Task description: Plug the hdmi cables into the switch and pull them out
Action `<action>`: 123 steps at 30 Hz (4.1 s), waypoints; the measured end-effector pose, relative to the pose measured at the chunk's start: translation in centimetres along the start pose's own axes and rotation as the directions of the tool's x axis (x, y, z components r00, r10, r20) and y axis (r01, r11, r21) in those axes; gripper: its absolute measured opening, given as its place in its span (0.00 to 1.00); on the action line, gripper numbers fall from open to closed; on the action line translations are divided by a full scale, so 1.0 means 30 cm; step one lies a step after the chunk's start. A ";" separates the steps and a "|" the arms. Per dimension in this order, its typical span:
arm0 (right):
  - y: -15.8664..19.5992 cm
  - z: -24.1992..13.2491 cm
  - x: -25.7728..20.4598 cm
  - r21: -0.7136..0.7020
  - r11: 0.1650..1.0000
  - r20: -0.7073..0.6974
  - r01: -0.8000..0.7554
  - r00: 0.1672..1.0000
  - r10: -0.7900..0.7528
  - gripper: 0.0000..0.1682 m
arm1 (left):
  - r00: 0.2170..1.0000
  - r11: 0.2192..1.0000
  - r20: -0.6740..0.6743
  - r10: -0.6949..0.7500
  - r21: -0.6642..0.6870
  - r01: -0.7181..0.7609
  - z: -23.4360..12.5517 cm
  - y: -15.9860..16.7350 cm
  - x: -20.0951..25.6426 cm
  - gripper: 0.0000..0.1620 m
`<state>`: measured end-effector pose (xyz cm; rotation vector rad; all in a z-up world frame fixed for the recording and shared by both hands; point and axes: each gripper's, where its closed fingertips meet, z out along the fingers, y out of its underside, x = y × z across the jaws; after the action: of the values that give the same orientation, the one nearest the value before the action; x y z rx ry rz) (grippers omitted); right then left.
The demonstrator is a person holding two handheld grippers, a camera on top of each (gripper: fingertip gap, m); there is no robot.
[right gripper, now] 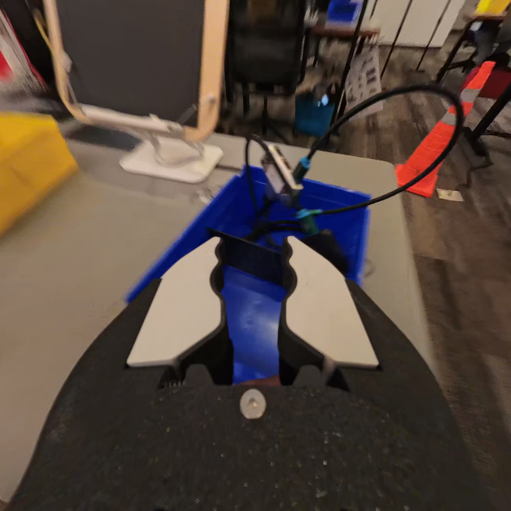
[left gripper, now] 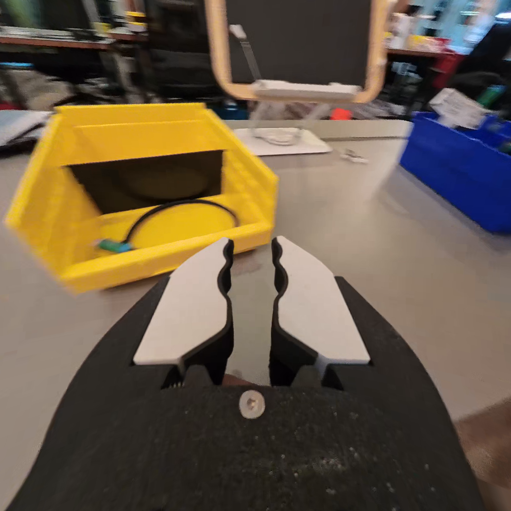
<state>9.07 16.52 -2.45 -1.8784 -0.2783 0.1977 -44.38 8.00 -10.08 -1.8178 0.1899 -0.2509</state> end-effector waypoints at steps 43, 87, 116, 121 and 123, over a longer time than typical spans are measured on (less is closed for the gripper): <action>0.333 0.096 -0.459 0.057 0.994 0.173 -0.088 0.982 0.077 0.40 | 0.986 0.943 0.165 -0.006 -0.327 0.061 0.054 0.236 -0.140 0.25; 0.293 -0.015 -0.446 0.017 0.995 -0.359 -0.094 0.928 0.094 0.02 | 0.985 0.976 -0.118 0.128 -0.161 -0.146 0.401 -0.019 0.631 0.04; 0.286 0.085 -1.380 0.012 0.993 0.616 0.117 0.782 -0.100 0.13 | 0.981 0.972 0.170 -0.091 -0.197 0.125 0.169 -0.005 -0.548 0.22; 0.321 0.131 -1.554 0.003 0.984 0.633 0.176 0.761 -0.138 0.15 | 0.963 0.947 0.267 -0.043 -0.296 0.124 0.120 0.084 -0.569 0.03; 0.322 0.172 -1.554 -0.003 0.981 0.556 0.195 0.816 -0.160 0.22 | 0.959 0.953 0.282 -0.005 -0.290 0.090 0.020 0.112 -0.534 0.04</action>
<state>-36.06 4.81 -13.32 -1.8056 -0.8649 0.6169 -59.64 11.86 -14.61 -2.1392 -0.0174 0.0045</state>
